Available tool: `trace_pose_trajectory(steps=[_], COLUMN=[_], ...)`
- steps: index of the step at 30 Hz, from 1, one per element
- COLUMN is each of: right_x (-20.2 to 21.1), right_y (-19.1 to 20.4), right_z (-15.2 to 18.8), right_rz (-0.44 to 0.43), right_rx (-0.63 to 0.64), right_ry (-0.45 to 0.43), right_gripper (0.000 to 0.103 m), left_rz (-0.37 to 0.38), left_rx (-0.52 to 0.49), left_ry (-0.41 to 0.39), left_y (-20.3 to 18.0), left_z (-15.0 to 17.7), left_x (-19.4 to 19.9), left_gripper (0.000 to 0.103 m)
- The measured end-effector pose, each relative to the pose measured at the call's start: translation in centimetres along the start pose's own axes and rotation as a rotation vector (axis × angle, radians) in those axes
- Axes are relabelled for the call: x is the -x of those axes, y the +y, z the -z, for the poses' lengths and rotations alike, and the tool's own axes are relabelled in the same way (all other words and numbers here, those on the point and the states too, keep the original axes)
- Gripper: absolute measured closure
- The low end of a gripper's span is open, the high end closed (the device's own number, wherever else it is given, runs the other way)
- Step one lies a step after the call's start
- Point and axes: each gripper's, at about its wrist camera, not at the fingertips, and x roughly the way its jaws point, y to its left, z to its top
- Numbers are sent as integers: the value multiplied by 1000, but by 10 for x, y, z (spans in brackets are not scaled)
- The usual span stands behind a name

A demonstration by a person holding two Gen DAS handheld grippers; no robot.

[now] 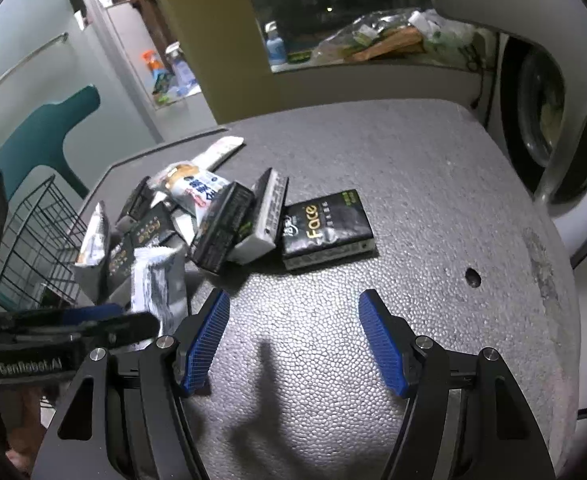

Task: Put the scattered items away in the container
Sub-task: 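Grasp a white blue-striped snack bag with the left tool, then grasp a black tissue pack on its edge with the right tool while the left holds its bag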

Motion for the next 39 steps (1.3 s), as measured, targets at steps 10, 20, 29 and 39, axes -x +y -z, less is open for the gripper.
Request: trace_pose_trajectory(steps=[10, 20, 29, 39], right_x=[-6, -13, -35, -55], right_y=[4, 6, 36, 47], right_z=[-5, -11, -24, -30], right_rz=[-2, -19, -154, -138], right_rx=[0, -31, -96, -98], right_ry=[-8, 1, 15, 44], right_gripper=[36, 36, 36, 82], left_rz=[53, 78, 34, 36], left_rx=[29, -4, -50, -45], left_ry=[15, 63, 84, 94], left_y=[1, 3, 26, 47], left_z=[-15, -20, -10, -6], left_x=[-8, -25, -6, -1], left_gripper=[34, 57, 65, 64])
